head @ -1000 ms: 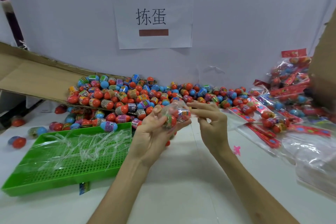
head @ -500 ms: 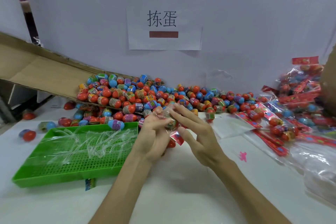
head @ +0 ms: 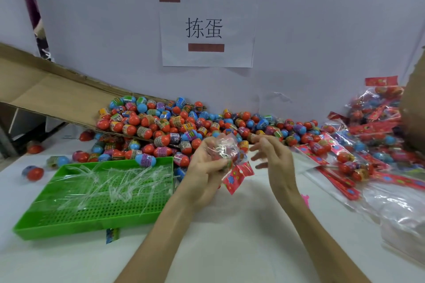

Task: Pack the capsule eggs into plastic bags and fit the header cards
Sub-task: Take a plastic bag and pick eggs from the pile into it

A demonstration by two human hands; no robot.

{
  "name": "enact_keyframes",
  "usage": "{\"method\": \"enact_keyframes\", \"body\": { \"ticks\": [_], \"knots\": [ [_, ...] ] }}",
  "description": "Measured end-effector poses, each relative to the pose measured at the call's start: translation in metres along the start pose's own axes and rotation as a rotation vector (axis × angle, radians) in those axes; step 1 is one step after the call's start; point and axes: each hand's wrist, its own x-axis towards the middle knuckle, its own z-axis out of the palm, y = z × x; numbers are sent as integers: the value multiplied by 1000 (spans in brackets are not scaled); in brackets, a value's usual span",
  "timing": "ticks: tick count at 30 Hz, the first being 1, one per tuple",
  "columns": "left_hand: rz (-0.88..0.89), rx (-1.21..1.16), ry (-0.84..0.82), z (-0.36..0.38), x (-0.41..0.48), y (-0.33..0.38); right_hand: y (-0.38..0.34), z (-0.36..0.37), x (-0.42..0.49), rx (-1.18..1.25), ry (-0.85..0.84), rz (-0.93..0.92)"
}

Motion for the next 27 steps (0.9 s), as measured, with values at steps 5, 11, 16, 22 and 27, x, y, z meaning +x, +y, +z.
{"method": "enact_keyframes", "body": {
  "ticks": [5, 11, 16, 22, 27],
  "knots": [
    [-29, 101, -138, 1, -2, -4, -1, 7, -3, 162, -397, 398],
    [41, 307, 113, -11, 6, -2, -6, 6, -3, 347, -222, 350],
    [-44, 345, 174, -11, 9, -6, -4, -5, 4, 491, -161, 379],
    [-64, 405, 218, -11, 9, -14, -5, -9, 4, 607, -166, 540],
    [-63, 422, 238, -15, 11, -16, -7, -9, 5, 728, -214, 611]
  ]
}}
